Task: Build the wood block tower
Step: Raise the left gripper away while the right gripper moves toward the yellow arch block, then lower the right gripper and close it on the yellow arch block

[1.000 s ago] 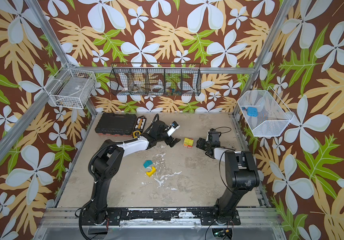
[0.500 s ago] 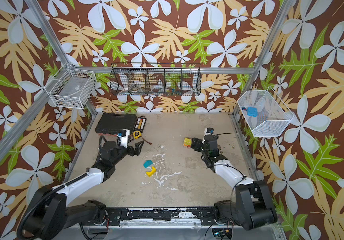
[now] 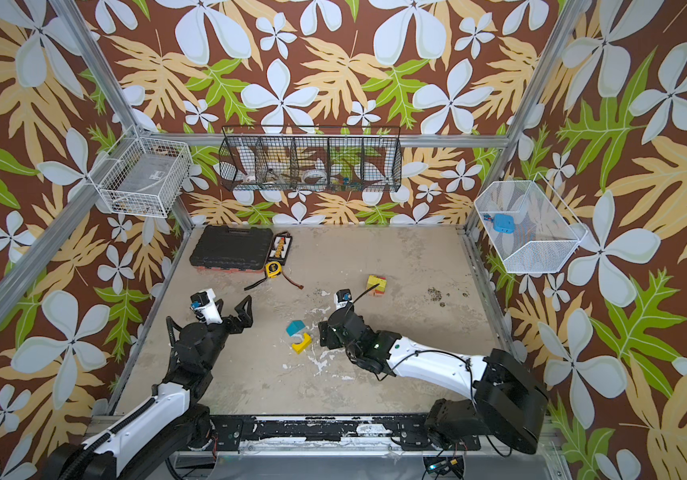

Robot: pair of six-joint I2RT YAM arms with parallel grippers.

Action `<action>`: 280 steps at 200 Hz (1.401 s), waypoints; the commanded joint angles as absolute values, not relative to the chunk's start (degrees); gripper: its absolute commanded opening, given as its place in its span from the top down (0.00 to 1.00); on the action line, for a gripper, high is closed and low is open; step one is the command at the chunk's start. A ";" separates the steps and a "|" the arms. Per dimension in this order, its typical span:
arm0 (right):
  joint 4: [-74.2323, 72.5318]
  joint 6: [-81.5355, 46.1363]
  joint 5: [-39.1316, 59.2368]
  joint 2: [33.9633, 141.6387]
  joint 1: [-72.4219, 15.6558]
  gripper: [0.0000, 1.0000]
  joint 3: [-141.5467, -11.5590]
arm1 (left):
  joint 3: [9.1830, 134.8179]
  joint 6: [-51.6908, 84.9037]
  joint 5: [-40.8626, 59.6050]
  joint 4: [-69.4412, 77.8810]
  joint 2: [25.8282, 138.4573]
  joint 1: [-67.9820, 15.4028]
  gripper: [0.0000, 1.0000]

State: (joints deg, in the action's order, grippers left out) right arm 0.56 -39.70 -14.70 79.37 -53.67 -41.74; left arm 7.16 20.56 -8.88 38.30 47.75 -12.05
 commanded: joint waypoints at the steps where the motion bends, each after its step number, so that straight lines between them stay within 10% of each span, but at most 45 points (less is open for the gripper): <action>1: 1.92 -42.79 -15.84 83.47 -54.49 0.20 -42.73 | 4.38 28.90 -21.49 38.56 46.85 -11.90 0.00; 280: 4.45 -42.98 -17.52 103.08 -61.88 0.28 -56.18 | 3.59 29.00 -18.28 40.05 48.43 -11.90 0.00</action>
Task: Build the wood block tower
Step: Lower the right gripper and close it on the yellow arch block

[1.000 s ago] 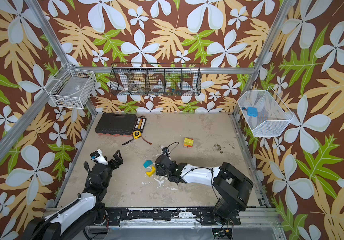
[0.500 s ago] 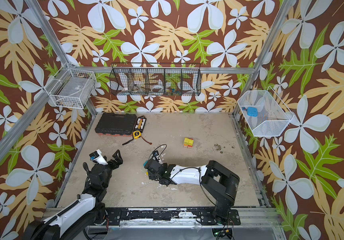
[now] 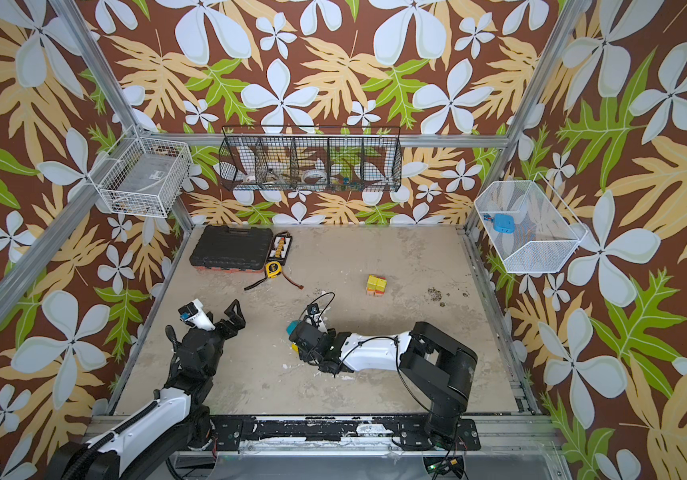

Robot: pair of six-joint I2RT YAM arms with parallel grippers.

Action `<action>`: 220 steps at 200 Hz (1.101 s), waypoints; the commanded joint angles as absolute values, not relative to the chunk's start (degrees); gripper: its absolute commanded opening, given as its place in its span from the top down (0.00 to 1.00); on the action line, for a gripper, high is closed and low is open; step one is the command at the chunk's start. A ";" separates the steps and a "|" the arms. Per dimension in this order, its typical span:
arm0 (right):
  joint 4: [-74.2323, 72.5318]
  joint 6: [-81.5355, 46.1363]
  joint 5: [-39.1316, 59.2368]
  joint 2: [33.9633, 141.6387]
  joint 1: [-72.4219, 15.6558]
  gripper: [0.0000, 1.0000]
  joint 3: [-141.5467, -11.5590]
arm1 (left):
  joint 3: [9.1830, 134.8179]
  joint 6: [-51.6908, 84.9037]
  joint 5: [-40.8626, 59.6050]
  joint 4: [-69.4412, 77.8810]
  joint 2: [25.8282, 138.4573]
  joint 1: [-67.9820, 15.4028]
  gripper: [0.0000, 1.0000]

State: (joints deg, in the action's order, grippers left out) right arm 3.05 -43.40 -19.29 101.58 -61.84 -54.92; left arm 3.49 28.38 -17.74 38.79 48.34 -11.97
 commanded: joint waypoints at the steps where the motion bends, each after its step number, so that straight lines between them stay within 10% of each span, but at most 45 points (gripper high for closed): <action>1: 4.38 -42.98 -17.46 103.13 -61.88 0.28 -56.21 | 3.60 29.00 -18.24 40.07 48.43 -11.93 0.00; 120: 9.45 -43.31 -19.25 101.22 -62.98 0.40 -54.35 | 3.60 29.00 -18.41 40.17 48.58 -11.89 0.00; 220: 19.07 -42.57 -22.38 101.51 -64.07 0.82 -56.63 | 3.49 29.00 -18.37 39.77 48.19 -11.87 0.00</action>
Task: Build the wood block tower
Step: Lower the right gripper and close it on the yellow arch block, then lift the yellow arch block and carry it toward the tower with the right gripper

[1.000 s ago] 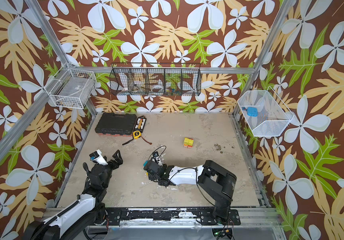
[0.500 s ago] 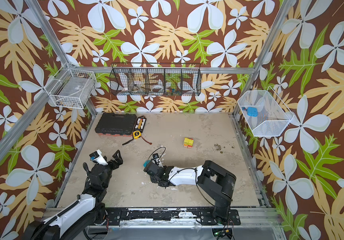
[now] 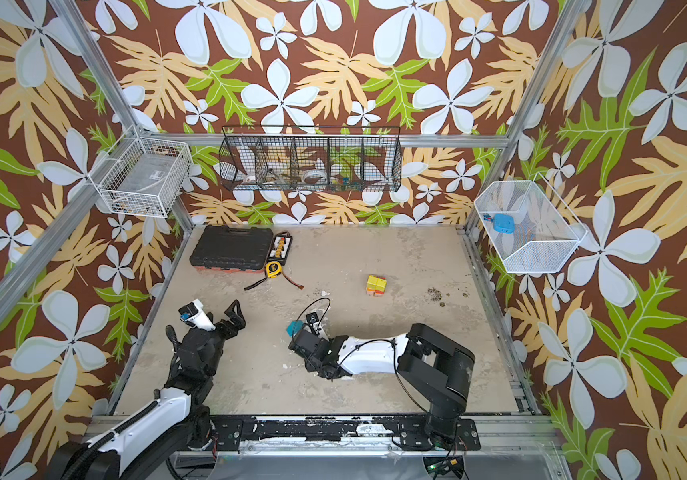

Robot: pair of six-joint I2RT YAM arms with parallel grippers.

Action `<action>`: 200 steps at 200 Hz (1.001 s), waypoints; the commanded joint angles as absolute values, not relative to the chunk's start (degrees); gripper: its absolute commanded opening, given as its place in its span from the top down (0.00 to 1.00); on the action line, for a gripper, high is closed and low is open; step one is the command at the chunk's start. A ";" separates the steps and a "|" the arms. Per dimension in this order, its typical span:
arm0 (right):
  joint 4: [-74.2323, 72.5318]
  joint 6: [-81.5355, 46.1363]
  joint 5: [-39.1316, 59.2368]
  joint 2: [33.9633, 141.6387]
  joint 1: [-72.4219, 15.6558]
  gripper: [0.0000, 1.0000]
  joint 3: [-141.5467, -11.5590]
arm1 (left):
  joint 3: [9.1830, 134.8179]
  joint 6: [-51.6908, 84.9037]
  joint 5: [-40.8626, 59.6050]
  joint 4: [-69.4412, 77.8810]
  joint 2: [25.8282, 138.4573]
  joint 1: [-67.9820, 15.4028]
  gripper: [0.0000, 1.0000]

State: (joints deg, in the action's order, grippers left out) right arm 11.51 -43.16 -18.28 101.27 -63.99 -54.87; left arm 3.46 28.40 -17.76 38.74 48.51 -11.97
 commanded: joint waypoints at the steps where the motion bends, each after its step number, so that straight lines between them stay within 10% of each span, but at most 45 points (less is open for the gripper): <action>1: 19.55 -42.60 -22.71 101.47 -64.07 0.82 -56.79 | 3.50 29.00 -18.37 39.79 48.13 -11.91 0.00; 90: 51.68 -40.18 -39.87 109.64 -62.62 0.87 -71.57 | 2.72 29.00 -18.37 39.90 46.62 -11.90 0.00; 200: 55.99 -33.89 -38.96 125.09 -61.48 0.74 -81.35 | 2.55 28.89 -18.09 40.16 46.27 -11.94 0.00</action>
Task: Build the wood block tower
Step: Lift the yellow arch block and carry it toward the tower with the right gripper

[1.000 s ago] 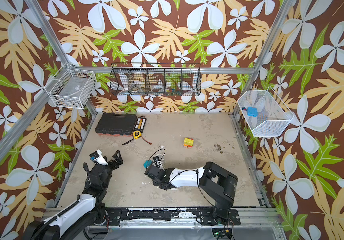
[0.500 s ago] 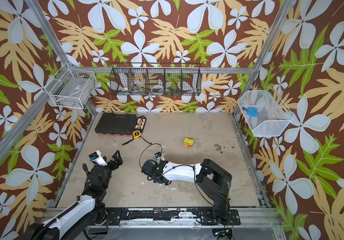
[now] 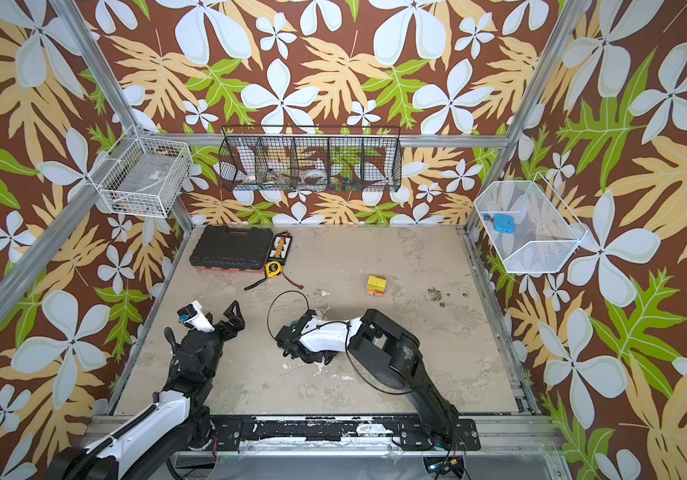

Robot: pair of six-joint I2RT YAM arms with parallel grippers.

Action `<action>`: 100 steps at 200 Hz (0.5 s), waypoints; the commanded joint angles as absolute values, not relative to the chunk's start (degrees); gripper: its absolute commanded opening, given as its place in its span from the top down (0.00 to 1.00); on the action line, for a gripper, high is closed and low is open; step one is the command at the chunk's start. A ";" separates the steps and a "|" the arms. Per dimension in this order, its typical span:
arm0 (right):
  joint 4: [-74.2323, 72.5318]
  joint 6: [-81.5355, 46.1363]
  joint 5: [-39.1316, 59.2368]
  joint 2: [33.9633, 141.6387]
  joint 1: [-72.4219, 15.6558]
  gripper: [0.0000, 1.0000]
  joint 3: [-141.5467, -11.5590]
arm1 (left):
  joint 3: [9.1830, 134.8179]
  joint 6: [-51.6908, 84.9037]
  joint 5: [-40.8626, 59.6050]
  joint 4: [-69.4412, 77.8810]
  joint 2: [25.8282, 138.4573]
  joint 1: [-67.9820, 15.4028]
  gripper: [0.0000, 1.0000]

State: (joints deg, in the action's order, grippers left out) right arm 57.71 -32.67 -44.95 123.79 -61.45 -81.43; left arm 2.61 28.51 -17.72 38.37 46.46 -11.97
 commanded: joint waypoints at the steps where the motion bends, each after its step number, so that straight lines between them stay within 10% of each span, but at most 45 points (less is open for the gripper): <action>1: 56.03 -33.86 -38.95 125.12 -61.50 0.74 -81.37 | 2.55 28.90 -18.10 40.16 46.25 -11.86 0.00; 100: 49.25 -34.39 -33.85 122.13 -62.63 0.40 -80.87 | 2.55 29.00 -18.19 40.08 46.32 -11.95 0.00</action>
State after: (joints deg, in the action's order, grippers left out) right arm 56.62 -33.01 -44.03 122.89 -62.15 -81.32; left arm 2.61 28.53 -17.74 38.39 46.28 -11.97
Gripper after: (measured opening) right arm 0.580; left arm 0.998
